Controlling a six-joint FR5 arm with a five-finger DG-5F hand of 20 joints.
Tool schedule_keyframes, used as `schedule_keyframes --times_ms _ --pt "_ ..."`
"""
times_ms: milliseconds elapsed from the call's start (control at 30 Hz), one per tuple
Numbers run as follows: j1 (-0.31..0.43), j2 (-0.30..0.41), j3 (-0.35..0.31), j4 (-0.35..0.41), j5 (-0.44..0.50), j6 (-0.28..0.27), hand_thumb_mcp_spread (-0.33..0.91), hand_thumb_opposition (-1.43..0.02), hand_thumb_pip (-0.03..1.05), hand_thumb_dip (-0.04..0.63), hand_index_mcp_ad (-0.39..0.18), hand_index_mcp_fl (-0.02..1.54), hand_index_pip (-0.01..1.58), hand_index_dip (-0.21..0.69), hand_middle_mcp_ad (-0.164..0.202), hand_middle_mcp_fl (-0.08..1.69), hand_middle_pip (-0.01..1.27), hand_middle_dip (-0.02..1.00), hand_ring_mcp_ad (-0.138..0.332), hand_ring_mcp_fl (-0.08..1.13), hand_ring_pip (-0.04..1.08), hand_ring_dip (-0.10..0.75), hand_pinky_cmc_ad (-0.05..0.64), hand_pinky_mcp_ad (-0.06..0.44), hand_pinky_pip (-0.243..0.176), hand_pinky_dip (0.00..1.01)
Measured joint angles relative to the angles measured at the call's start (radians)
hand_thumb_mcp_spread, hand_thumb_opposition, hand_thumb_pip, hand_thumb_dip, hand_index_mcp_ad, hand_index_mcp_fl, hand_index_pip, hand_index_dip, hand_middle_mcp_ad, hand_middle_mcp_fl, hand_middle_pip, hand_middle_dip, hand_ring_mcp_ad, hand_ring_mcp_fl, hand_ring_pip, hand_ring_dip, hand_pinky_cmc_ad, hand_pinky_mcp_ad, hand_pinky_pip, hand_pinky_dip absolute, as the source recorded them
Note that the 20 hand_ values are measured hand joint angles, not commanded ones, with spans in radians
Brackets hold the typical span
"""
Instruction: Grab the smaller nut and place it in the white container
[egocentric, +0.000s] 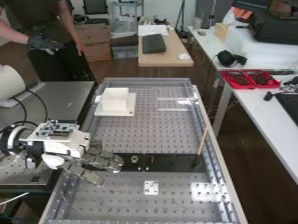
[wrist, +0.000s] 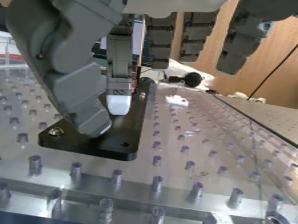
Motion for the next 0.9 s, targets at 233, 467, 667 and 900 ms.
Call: schedule_keyframes --times_ms 233,467,667,900 --pt "0.000 -0.004 0.005 -0.002 -0.006 -0.002 0.40 -0.83 0.75 0.220 -0.134 -0.01 1.55 0.295 0.075 0.06 0.12 0.22 0.110 0.00 0.09 0.099 0.353 0.278 -0.026 0.18" --pt "-0.001 -0.003 0.006 0.002 -0.010 0.005 0.40 -0.85 0.74 0.216 -0.136 -0.01 1.55 0.286 0.075 0.06 0.12 0.22 0.099 0.00 0.09 0.099 0.328 0.278 -0.026 0.18" --pt "-0.001 0.000 0.004 0.000 -0.007 0.009 0.40 -0.85 0.75 0.220 -0.136 -0.01 1.55 0.264 0.075 0.05 0.12 0.22 0.098 0.00 0.09 0.099 0.328 0.278 -0.026 0.18" --pt "-0.001 -0.002 0.004 -0.004 -0.004 0.011 0.40 -0.85 0.74 0.220 -0.136 -0.01 1.55 0.264 0.075 0.06 0.12 0.22 0.098 0.00 0.09 0.099 0.328 0.278 -0.012 0.18"
